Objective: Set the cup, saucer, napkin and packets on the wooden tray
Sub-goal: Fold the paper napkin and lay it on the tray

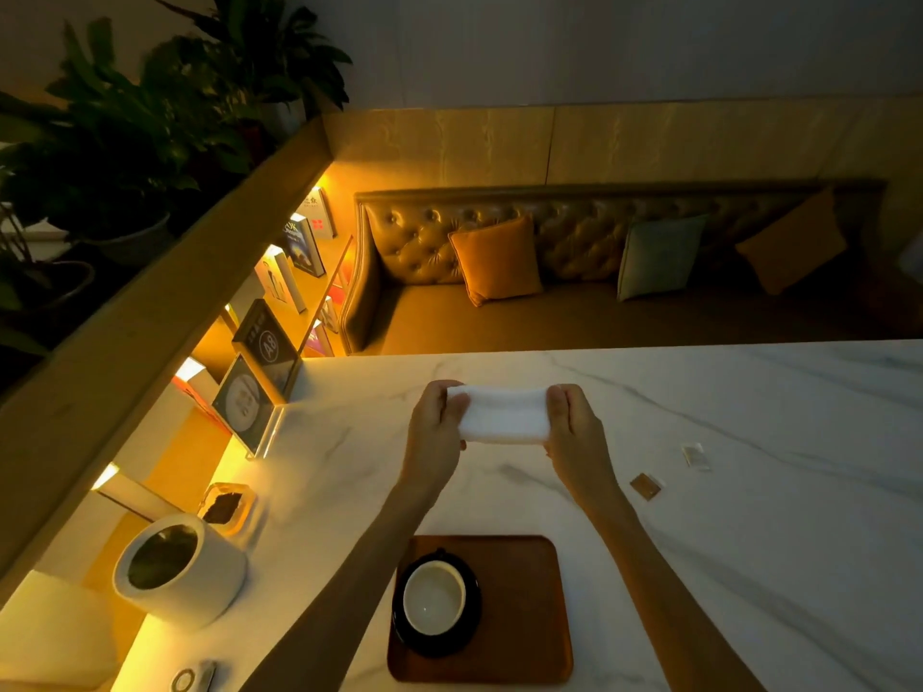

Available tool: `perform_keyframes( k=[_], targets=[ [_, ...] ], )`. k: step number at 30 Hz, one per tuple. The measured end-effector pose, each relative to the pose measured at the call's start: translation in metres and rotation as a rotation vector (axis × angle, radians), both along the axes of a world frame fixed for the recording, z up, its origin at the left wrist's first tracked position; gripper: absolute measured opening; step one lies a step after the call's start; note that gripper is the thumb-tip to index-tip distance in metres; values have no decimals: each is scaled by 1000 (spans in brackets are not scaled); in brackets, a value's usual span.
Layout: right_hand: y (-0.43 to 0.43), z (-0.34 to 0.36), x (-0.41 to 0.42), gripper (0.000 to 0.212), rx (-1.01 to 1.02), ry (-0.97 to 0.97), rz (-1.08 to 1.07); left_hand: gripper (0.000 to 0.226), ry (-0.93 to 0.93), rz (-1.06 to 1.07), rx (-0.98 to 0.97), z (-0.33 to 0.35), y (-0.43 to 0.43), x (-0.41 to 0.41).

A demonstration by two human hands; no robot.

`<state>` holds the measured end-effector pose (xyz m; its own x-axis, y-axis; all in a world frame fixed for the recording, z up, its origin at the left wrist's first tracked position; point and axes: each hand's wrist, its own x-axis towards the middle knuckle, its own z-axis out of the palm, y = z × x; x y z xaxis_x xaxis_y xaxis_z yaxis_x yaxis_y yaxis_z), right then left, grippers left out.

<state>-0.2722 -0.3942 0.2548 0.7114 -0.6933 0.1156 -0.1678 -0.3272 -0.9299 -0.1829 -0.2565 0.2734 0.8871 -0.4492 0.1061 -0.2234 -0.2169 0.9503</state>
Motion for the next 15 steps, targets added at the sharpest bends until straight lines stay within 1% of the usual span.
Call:
perform_keyframes(
  k=[6,8,11,13,15],
  targets=[
    [-2,-21,-2,14,-19,8,-60,11,-36,44,-26,-35,-13,-8],
    [-6,-29,-3,15,21,26,-73,12,2,15,-25,-44,-16,-4],
    [-17,-49,-8,21,208,84,-53,20,154,-85,5,-60,-14,5],
    [-27,-68,-17,28,350,162,52,26,341,-162,43,-78,-8,10],
    [-35,-91,-30,28,525,223,156,32,502,-234,100,-101,1,11]
  ],
)
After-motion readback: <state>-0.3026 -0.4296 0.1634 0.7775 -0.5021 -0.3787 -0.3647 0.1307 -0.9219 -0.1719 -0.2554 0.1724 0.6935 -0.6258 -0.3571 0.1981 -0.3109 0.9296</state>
